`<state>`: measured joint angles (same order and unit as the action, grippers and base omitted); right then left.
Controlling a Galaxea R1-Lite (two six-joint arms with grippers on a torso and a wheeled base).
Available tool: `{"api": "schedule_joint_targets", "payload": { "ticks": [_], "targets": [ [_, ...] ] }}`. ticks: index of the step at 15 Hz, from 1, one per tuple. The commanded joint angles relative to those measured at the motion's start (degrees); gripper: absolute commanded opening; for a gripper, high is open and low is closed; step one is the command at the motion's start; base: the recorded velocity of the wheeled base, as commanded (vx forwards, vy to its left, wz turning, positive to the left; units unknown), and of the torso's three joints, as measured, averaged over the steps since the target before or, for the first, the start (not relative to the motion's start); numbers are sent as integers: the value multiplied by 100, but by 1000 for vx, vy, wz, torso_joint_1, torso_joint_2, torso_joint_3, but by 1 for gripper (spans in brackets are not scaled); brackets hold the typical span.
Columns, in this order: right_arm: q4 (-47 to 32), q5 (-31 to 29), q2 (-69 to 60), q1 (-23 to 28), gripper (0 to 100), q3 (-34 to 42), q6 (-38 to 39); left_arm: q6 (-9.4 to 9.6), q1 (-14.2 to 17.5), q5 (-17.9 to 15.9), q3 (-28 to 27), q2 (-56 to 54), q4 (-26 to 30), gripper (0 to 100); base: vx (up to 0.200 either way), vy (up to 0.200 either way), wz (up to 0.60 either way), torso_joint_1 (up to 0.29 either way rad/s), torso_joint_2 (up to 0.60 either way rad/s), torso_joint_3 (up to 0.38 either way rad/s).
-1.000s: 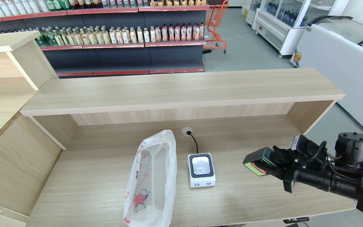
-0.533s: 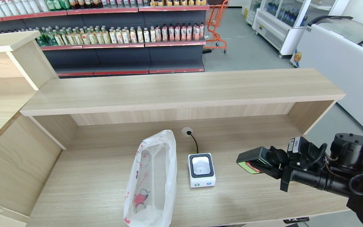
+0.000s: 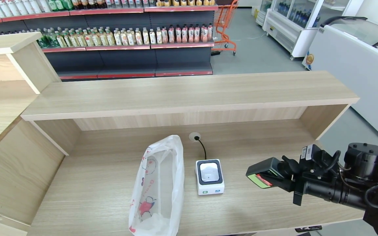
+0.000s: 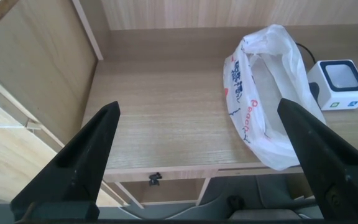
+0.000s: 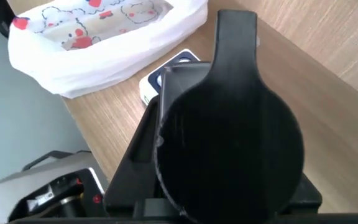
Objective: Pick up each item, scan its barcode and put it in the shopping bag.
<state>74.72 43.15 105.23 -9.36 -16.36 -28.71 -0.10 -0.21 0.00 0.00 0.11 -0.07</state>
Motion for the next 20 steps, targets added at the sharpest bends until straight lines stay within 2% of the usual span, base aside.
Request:
{"api": "schedule_joint_targets", "payload": {
  "ticks": [1,3,7,9,12,14,15,16,18,20],
  "targets": [
    [-1,44,-46,-101,0,80,287,10,3,0,0,-2,-1,100,0,200,0,-7,2,2],
    [-1,35,-117,-277,0,54,902,10,3,0,0,-2,-1,100,0,200,0,3,-5,0],
    [-10,35,147,-435,0,-43,1254,19,12,0,0,-2,-1,100,0,0,0,0,0,0],
    [-10,26,402,-734,0,-306,1614,19,3,0,0,-2,-1,100,0,0,0,0,0,0],
    [140,53,1131,-936,0,-922,1632,19,3,0,0,-2,-1,100,0,0,0,0,0,0],
    [315,316,1457,-1120,0,-1256,1693,19,3,0,0,-2,-1,100,0,0,0,0,0,0],
    [403,967,1641,-1112,0,-1467,1816,19,3,0,0,-2,-1,100,0,0,0,0,0,0],
    [395,1019,1659,-1094,0,-1431,1860,19,3,0,0,-2,-1,100,0,0,0,0,0,0],
    [201,1019,1659,-725,0,-1256,1957,19,3,0,0,-2,-1,100,0,0,0,0,0,0],
    [-177,984,1782,-426,0,-1625,2150,19,3,0,0,-2,-1,100,0,0,0,0,0,0]
  ]
}}
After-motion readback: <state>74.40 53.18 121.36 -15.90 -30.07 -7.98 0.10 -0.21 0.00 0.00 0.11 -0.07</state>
